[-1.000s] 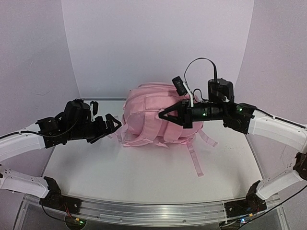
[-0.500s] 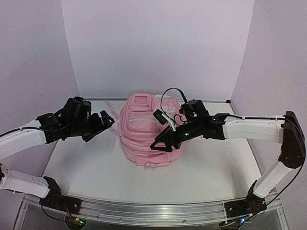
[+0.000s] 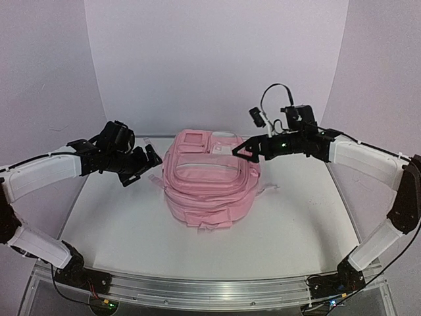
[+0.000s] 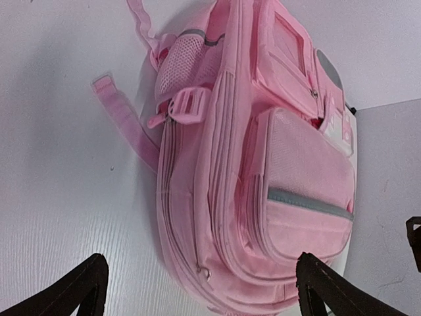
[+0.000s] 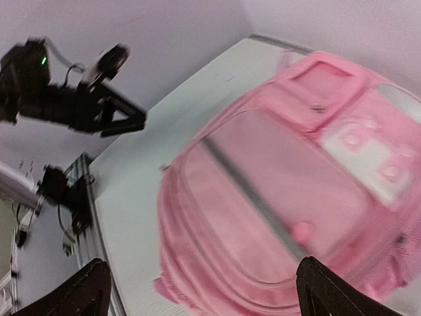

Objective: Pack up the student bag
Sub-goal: Place the student bag at the center of the board, then move the student bag to the center of the board.

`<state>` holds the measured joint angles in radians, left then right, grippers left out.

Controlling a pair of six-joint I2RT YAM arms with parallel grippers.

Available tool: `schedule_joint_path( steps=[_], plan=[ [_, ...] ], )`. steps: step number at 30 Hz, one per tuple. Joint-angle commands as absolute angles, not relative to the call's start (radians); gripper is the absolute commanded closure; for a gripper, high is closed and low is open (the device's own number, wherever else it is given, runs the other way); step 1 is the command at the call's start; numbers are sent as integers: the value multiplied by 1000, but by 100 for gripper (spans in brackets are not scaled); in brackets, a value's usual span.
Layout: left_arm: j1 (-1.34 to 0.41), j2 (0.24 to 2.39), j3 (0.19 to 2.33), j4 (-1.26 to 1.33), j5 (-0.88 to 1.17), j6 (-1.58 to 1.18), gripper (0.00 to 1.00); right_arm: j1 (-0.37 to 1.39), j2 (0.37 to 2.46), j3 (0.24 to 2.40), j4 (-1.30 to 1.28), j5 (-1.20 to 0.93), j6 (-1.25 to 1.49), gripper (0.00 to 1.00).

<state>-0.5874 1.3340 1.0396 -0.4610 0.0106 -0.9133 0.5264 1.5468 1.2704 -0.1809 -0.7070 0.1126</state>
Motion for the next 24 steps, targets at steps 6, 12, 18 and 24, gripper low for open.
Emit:
schedule_joint_path(
  steps=[6,12,18,24],
  plan=[
    [-432,1679,1324,-348,347,-752,0,275,1765,1370,-238,-805,242,2],
    [-428,1878,1423,-303,462,-748,0,254,1935,1406,-239,-883,243,2],
    [-440,1894,1345,-215,516,-804,5,261,1976,1339,-234,-975,260,3],
    [-512,1864,1284,-236,499,-810,8,301,1940,1197,-233,-1026,251,11]
  ],
)
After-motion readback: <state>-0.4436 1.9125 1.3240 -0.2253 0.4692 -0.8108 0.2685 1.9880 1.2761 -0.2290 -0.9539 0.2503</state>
